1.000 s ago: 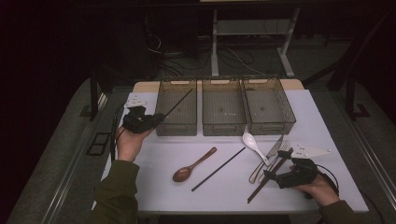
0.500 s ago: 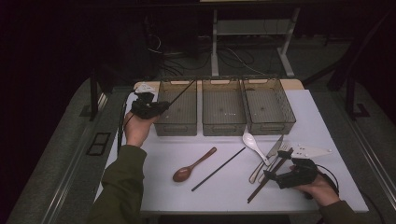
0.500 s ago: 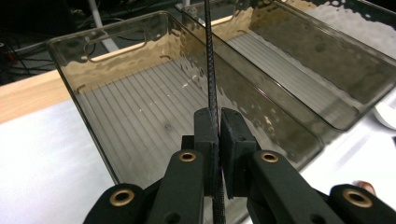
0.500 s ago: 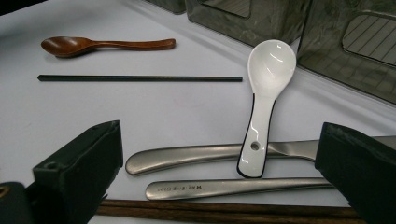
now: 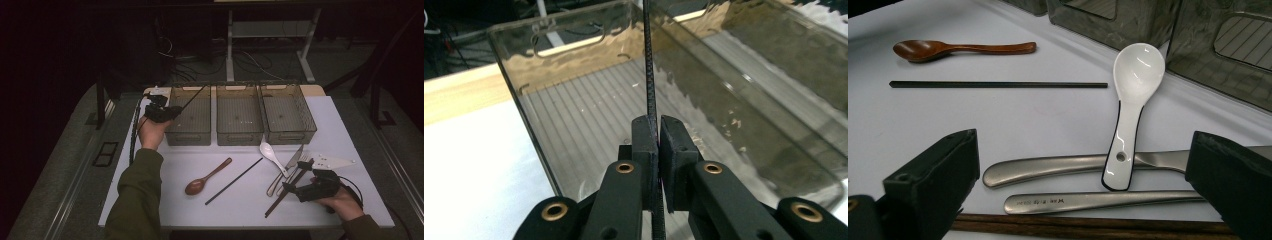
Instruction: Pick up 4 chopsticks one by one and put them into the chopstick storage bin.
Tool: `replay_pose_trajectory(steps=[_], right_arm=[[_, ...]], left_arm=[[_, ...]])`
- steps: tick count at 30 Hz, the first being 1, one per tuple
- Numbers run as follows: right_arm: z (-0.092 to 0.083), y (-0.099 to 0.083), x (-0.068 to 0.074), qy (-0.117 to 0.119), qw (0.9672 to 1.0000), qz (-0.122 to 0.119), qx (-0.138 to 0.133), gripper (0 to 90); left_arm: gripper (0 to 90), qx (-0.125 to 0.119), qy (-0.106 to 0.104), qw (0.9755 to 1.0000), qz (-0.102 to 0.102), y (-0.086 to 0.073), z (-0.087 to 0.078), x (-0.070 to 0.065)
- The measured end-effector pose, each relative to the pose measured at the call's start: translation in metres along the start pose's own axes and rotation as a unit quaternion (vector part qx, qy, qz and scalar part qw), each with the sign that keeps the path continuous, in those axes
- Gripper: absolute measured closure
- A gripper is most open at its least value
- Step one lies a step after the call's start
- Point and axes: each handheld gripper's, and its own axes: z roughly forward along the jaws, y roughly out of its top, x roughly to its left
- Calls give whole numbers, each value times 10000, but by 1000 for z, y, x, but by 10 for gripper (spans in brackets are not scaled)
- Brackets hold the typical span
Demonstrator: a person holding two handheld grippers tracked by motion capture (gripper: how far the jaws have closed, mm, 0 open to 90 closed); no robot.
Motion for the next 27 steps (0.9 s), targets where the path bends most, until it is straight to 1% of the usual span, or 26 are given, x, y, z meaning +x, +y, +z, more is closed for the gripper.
replay_pose_trajectory(steps=[6,9,14,21,24,27], right_arm=[[0,0,0,4,10000,4,2,7],[0,0,0,5,10000,-3,3,7],[0,0,0,4,10000,-3,0,7],[0,0,0,8,10000,-1,-1,7],[0,0,0,9,10000,-6,-4,7],[0,0,0,10,10000,-6,-3,7]], left_arm=[[844,213,26,9996,-156,-4,12,7],[843,336,38,9993,-160,-5,16,8],[843,464,31,9987,-211,-7,21,8],[835,454,20,9987,-225,-7,21,8],[797,378,15,9989,-260,-7,21,7],[770,345,-14,9991,-229,-5,19,7]])
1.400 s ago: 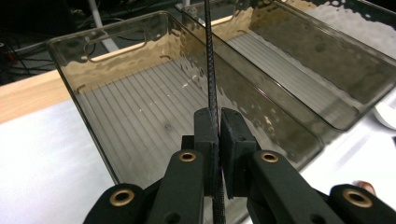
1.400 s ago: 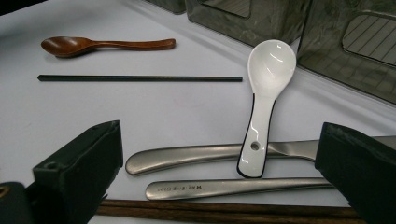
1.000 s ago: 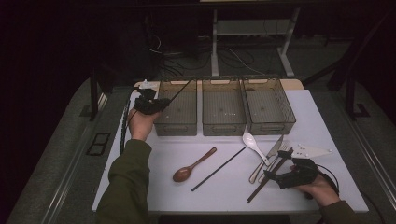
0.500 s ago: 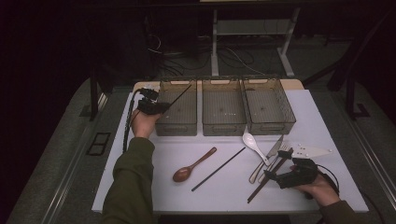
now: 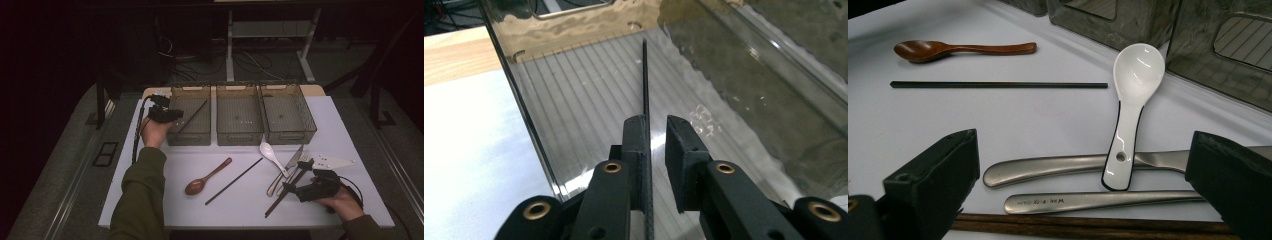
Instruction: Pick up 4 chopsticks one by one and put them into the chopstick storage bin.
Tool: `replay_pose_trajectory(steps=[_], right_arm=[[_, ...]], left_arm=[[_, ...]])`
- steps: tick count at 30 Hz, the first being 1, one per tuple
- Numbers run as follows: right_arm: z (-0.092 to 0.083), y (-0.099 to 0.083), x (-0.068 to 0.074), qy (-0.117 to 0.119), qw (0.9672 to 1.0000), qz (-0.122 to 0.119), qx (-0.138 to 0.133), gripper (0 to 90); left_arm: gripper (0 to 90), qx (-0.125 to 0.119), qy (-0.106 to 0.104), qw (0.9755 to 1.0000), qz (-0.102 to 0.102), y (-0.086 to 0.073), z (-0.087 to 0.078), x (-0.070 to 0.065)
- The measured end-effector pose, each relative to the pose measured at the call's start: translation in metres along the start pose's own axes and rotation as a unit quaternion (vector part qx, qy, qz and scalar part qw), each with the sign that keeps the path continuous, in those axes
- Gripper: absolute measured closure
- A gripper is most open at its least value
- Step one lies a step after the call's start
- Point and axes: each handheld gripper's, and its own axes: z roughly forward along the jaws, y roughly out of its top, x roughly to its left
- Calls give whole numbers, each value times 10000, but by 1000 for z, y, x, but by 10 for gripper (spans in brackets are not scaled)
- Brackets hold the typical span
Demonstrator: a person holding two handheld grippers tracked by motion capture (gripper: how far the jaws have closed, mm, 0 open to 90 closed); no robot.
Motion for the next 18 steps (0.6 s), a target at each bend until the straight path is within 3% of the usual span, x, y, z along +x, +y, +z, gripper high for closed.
replay_pose_trajectory(steps=[7,18], right_arm=[[0,0,0,1,10000,2,1,7],[0,0,0,-2,10000,-4,-5,7]], left_arm=[[719,-148,-54,9999,2,3,-7,-2],[540,-336,-310,9986,271,9,-28,-14]])
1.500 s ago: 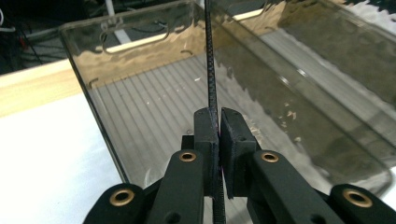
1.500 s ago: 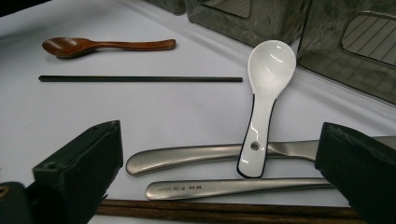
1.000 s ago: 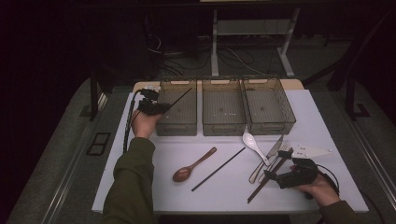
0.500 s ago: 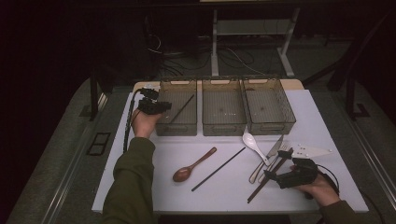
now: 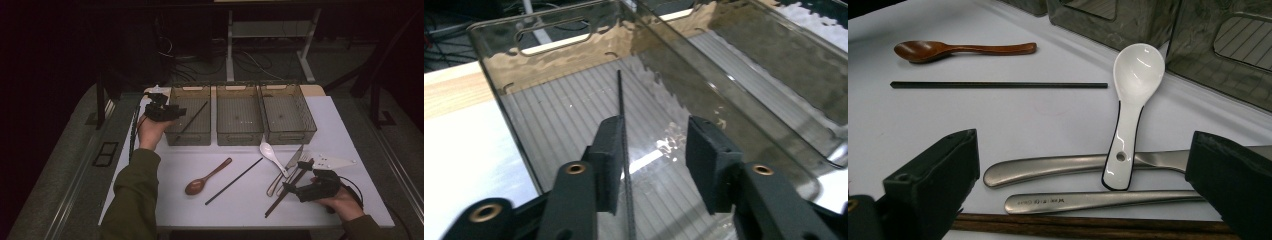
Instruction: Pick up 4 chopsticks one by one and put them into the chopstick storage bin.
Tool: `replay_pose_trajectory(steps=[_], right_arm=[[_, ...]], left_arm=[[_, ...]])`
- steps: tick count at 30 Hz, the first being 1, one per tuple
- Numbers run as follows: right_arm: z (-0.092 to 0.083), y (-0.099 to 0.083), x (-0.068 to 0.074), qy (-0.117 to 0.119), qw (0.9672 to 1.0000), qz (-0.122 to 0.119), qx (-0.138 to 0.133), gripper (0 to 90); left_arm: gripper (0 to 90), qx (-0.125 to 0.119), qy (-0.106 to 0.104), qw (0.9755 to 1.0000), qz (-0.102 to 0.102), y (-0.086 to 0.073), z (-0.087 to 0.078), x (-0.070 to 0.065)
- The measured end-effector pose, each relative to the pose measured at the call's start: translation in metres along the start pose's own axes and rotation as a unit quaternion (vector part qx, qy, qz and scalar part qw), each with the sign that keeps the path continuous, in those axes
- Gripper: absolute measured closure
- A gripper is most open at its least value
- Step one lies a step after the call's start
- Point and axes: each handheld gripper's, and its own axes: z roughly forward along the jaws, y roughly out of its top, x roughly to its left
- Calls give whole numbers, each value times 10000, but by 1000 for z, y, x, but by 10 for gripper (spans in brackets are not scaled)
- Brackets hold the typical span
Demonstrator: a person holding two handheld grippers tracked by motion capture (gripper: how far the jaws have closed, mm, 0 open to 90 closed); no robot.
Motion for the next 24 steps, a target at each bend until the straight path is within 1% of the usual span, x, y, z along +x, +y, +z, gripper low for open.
replay_pose_trajectory(steps=[3,4,6,7,8,9,10,11,12,13,14,17,20,22,24], right_arm=[[0,0,0,-2,10000,11,0,7],[0,0,0,-2,10000,14,-2,7],[0,0,0,-1,10000,13,-2,7],[0,0,0,-1,10000,12,-1,7],[0,0,0,-3,10000,12,-1,7],[0,0,0,-4,10000,15,-4,7],[0,0,1,-22,10000,29,-12,8],[0,0,1,-56,10000,40,-20,8],[0,0,0,-78,10000,35,-14,32],[-1,0,1,-160,9999,42,-25,100],[-1,0,1,-251,9997,32,-51,116],[-1,0,0,-301,9995,49,-53,117],[-1,0,0,-322,9994,56,-72,117],[-1,0,0,-294,9995,69,-37,117],[-1,0,0,-288,9996,74,-16,117]], left_arm=[[489,61,-66,9998,203,1,-5,-7],[479,52,-91,9997,205,1,-7,-10],[457,35,-156,9994,300,2,-10,-15],[450,-30,-212,9992,347,1,-12,-20],[443,-66,-262,9990,350,1,-13,-23],[436,-91,-361,9986,386,-1,-14,-27],[426,-58,-420,9980,473,-2,-16,-31],[419,-82,-449,9975,544,-3,-17,-35],[416,-106,-482,9972,563,-5,-18,-40],[413,-100,-523,9968,590,-6,-19,-43],[409,-118,-581,9964,613,-8,-20,-47],[392,-98,-744,9944,748,-12,-22,-60],[376,-125,-899,9929,773,-16,-24,-71],[368,-179,-1029,9911,823,-20,-26,-79],[361,-206,-1155,9898,811,-23,-27,-85]])
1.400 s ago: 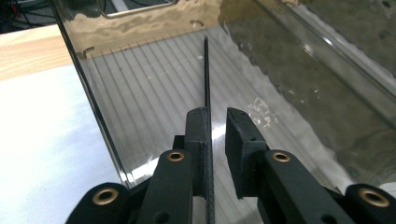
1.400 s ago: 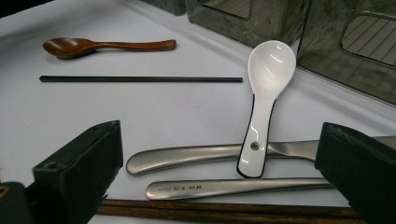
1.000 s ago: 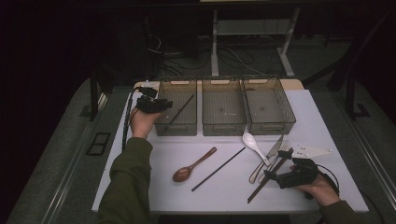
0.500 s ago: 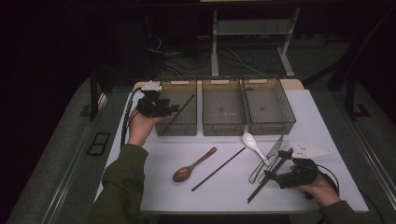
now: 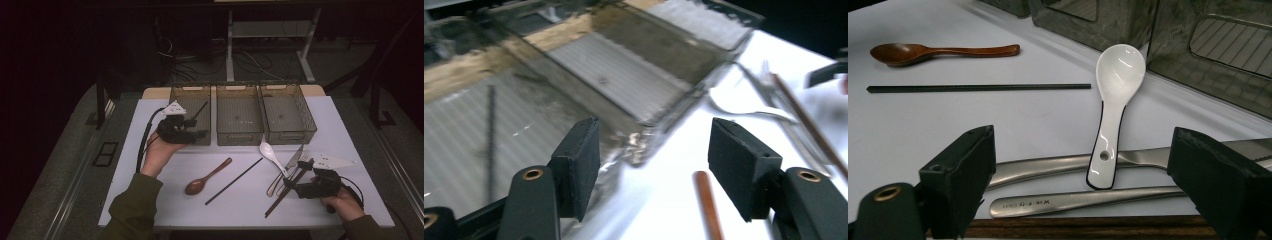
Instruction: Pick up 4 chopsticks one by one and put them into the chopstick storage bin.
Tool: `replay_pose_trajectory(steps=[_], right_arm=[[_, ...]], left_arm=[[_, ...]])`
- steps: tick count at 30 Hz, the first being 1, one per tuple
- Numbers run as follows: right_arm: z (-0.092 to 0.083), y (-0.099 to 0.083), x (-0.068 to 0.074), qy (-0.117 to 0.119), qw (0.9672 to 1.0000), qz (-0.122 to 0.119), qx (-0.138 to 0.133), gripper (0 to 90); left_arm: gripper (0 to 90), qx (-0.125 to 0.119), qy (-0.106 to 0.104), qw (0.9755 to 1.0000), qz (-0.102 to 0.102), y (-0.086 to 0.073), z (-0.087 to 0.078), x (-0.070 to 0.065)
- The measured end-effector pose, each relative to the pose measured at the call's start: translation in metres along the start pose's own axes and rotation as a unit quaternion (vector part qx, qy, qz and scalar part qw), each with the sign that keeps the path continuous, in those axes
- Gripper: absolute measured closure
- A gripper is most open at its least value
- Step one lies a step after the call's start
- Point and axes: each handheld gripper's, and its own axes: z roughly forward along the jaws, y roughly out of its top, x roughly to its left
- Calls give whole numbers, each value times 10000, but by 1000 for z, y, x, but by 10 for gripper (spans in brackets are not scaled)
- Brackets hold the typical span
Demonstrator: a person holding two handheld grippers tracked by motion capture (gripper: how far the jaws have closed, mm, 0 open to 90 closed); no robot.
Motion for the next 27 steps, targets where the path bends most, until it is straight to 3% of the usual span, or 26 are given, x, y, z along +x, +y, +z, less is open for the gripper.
replay_pose_trajectory(steps=[3,12,27], right_arm=[[0,0,0,2,10000,41,-15,117],[-1,0,0,-40,10000,-23,-26,117],[-1,-1,1,-59,10000,-55,1,117]], left_arm=[[346,-33,-156,9999,4,-5,1,-11],[315,45,-308,9994,125,-24,4,-33],[275,173,-300,9992,217,-55,8,-59]])
